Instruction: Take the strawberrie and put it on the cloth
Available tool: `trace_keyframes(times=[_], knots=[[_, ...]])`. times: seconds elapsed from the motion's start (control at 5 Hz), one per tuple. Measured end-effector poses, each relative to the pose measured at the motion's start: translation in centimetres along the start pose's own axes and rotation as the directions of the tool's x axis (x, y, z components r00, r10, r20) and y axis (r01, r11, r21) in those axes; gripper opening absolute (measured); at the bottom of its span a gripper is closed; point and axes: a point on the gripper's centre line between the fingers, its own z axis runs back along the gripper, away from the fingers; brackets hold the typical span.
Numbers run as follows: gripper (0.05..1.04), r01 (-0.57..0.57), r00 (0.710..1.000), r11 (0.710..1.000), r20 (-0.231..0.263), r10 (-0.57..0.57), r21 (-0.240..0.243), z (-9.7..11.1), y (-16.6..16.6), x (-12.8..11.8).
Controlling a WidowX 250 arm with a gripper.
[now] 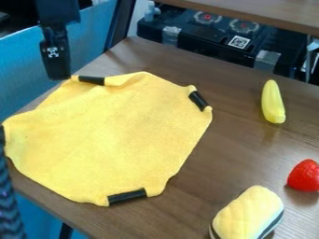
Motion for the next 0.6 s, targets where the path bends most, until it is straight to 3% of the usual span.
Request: trace_keyframes(times=[0.2, 0.6], knots=[[1.000, -0.007, 1.000, 1.000, -0.009, 0.006, -0.023, -0.8, 0.1, 0.0], [1.000, 0.084, 0.995, 0.995, -0.055, -0.087, -0.050, -4.1, -3.6, 6.4]])
